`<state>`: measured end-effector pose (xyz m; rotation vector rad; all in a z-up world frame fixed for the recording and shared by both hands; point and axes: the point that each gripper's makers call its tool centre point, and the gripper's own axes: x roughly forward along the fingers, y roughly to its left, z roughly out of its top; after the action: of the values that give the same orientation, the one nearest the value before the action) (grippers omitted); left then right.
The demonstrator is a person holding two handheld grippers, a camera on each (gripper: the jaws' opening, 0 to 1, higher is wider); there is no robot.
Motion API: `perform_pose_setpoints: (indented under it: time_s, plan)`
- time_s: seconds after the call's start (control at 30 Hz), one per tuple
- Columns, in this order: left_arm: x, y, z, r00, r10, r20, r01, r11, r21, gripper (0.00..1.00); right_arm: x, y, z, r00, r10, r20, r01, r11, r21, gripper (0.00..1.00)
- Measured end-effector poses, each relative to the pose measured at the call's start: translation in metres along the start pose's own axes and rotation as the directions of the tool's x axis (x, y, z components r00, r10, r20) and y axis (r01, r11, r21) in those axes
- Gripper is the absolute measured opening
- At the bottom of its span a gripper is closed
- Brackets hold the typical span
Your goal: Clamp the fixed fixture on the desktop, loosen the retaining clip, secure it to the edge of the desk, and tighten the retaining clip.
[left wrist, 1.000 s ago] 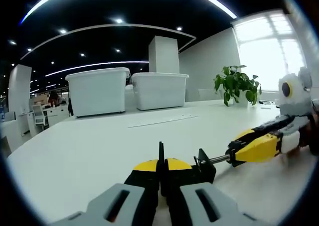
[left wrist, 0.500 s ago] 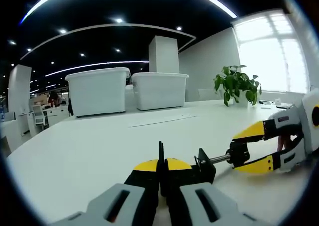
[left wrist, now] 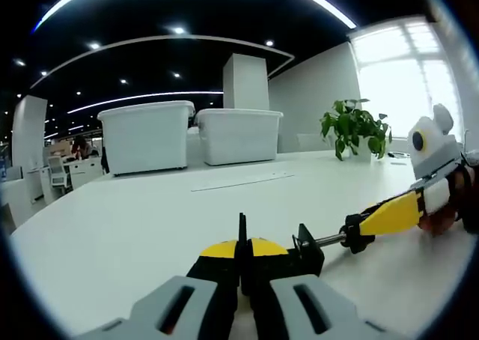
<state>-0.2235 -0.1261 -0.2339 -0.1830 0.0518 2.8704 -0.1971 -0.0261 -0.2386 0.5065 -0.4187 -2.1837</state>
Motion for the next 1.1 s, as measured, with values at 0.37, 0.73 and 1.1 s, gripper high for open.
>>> perform_pose_setpoints:
  time_s: [0.37, 0.73, 1.1]
  plan:
    - [0.001, 0.001, -0.001, 1.000, 0.000, -0.001, 0.000, 1.000, 0.000, 0.04, 0.001, 0.012, 0.006, 0.999, 0.005, 0.033, 0.010, 0.897, -0.443, 0.18]
    - [0.001, 0.001, -0.001, 1.000, 0.004, -0.001, -0.004, 1.000, 0.002, 0.04, 0.004, 0.029, -0.002, 0.994, -0.040, 0.100, 0.107, 0.275, -0.956, 0.18]
    - [0.001, 0.001, -0.001, 1.000, 0.002, -0.003, -0.002, 1.000, 0.001, 0.04, -0.005, 0.004, 0.019, 0.998, -0.045, 0.053, 0.059, 0.946, -0.320, 0.33]
